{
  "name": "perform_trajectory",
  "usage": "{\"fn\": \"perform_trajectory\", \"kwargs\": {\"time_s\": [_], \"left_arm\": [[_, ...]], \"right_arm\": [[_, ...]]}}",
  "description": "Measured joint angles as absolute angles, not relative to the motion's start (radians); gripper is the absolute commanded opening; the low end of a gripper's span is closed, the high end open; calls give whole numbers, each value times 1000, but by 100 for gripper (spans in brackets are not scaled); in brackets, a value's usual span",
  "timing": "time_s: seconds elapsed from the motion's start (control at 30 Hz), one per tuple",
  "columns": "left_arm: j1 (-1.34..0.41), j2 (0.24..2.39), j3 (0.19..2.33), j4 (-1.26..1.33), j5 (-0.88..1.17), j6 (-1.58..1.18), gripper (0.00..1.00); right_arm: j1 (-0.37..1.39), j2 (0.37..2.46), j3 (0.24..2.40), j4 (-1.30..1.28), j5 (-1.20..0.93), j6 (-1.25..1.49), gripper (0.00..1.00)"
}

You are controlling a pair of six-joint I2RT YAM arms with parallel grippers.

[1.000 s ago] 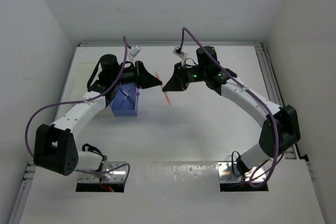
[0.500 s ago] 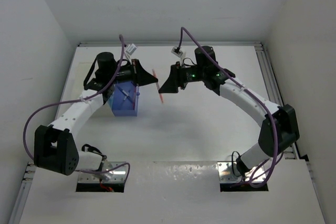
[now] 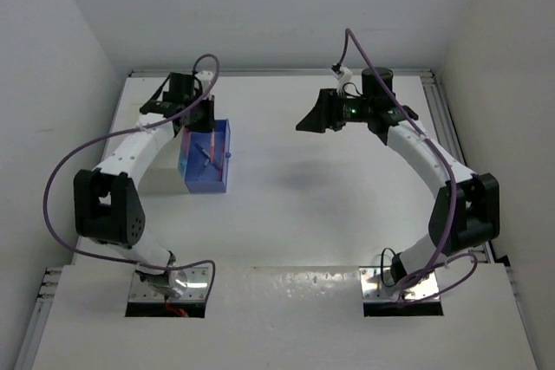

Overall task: Sort the stationery into containers
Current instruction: Place the pen in the storage box, then close the drawer in the storage box.

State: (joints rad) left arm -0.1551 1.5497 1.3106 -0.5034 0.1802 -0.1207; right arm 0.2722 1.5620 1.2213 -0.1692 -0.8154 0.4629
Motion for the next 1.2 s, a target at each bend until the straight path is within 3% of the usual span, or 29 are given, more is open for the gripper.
{"fn": "perform_trajectory", "kwargs": {"time_s": [0.17,0.37,0.5,0.73,0.77,1.0,1.07,1.2], "left_arm": [[-145,1655,1311,-559,84,-107,0],[-131,1666,1311,-570,63,-109,16],[-128,1675,1312,-580,64,-109,22],[-128,1681,1318,-593,110,-113,60],[-128,1679,1320,-591,118,-109,60],[-125,1571,1368,-583,180,-113,49],[-112,1511,1386,-567,194,-111,32],[-14,1429,1439,-567,222,-109,14]], "right_arm": [[270,1559,1194,-211,-811,426,70],[253,1558,1173,-287,-781,368,70],[216,1558,1168,-340,-751,337,70],[167,1558,1161,-400,-713,309,70],[167,1558,1162,-405,-710,308,70],[181,1567,1201,-397,-704,340,65],[203,1583,1223,-358,-691,373,62],[282,1638,1234,-237,-655,479,55]]}}
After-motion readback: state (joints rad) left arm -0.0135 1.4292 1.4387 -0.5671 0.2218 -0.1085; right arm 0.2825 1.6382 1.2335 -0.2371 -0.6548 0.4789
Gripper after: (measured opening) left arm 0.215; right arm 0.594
